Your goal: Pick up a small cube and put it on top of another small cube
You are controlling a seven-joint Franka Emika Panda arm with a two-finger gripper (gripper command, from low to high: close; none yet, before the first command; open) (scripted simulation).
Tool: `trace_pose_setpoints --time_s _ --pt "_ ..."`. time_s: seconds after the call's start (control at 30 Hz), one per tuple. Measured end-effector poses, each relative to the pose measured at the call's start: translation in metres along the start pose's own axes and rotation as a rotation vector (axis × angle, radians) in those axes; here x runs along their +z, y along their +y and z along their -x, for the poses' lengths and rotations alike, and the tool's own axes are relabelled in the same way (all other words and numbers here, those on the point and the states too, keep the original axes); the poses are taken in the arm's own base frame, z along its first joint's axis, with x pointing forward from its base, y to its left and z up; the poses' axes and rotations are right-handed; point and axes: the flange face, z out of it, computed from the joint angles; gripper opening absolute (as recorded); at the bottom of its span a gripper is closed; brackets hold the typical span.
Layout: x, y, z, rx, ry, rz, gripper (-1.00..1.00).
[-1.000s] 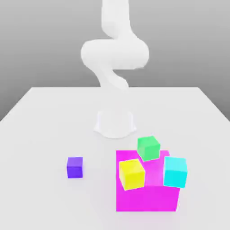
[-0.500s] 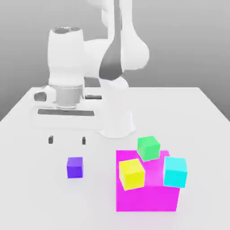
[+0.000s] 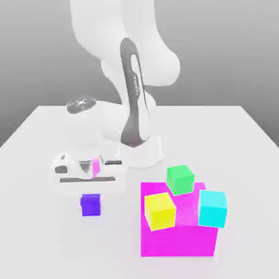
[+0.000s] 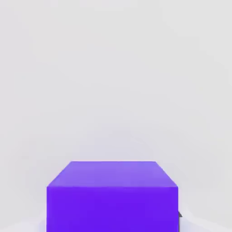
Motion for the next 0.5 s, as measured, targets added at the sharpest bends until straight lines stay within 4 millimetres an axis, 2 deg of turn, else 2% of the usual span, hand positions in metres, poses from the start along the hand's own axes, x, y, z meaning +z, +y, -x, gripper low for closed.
trace_pose_setpoints --time_s 0.3,0.37,0.5 --pt "-0.060 -0.001 0.000 0.000 0.000 -0.001 -1.00" --pt "-0.072 -0.017 -0.007 -0.012 -0.001 -0.003 -1.00" --pt "-0.101 -0.066 -0.020 -0.043 -0.002 -0.005 -1.00"
